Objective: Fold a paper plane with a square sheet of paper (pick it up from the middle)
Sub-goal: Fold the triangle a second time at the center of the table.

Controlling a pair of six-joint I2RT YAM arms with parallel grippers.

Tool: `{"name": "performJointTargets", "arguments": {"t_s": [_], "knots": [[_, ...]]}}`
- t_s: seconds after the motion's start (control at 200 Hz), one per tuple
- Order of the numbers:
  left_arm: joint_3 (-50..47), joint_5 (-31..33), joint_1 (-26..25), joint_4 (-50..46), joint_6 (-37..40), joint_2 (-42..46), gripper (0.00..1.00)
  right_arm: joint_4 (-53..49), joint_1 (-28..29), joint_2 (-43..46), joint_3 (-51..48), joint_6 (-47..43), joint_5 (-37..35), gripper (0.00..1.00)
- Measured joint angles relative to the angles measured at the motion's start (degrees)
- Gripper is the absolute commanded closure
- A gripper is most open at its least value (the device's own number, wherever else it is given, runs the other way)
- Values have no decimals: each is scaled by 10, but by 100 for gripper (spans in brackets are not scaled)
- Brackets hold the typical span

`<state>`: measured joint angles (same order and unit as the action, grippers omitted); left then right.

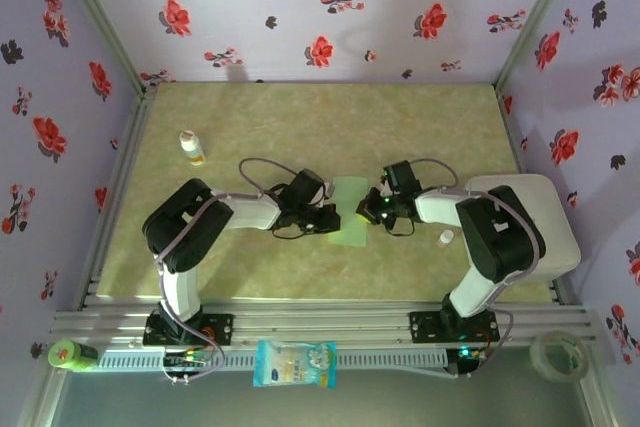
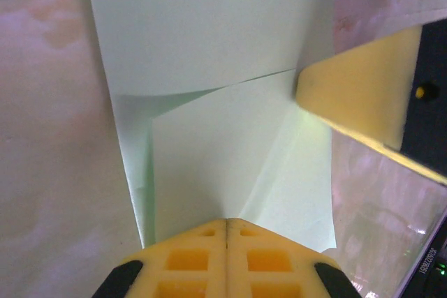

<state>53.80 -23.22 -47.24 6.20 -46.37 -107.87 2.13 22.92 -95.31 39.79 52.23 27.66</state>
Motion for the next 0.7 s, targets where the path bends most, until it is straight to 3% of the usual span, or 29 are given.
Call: {"name": "performJointTargets", "arguments": {"t_s": [0.395, 0.7], "knots": [[-11, 2, -1, 9, -5, 5, 100, 29, -36, 59, -49, 5, -50, 95], [-40, 29, -18, 13, -48, 32, 100, 39, 37, 99, -60, 10, -49, 95]]}}
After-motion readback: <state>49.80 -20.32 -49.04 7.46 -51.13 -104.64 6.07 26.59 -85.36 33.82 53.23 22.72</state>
